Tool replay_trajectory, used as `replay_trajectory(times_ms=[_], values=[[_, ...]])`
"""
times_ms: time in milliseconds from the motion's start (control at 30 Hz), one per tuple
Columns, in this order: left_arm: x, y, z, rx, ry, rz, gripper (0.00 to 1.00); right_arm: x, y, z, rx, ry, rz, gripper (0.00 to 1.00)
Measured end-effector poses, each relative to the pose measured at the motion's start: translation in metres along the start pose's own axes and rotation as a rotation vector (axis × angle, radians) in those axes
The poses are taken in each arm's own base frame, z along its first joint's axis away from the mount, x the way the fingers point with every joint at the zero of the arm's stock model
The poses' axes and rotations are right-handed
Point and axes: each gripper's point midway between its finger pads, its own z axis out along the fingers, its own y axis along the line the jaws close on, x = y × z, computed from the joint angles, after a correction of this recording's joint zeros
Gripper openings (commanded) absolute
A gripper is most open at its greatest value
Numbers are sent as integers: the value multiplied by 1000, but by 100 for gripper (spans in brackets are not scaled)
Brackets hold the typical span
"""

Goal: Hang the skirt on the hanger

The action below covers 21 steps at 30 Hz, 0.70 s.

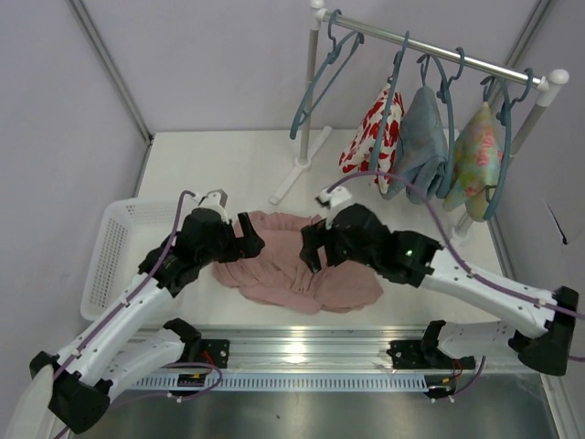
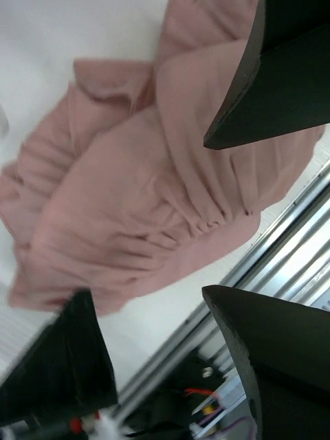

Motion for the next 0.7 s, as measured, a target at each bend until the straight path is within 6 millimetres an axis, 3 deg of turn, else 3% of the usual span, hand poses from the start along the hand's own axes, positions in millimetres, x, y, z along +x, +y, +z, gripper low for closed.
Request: replay_trajectory(times_ms=[67,167,267,333,433,700], values=[[14,7,6,-13,34,-32,98,15,25,14,-52,26,-83,85],[34,20,15,-49,93,-62,98,59,58,37,-85,89,-283,82],[36,30,16,-73,90,-97,98,102,73,53,-71,154,-461,79],[31,35,14,-81,69,-114,99,125,75,64,-51,190,-555,79],[23,38,10,-81,34,-131,99,143,69,72,-21,214,-621,81],[28,51,8,-102,20,-150,99,162,57,86,59,180,-688,79]])
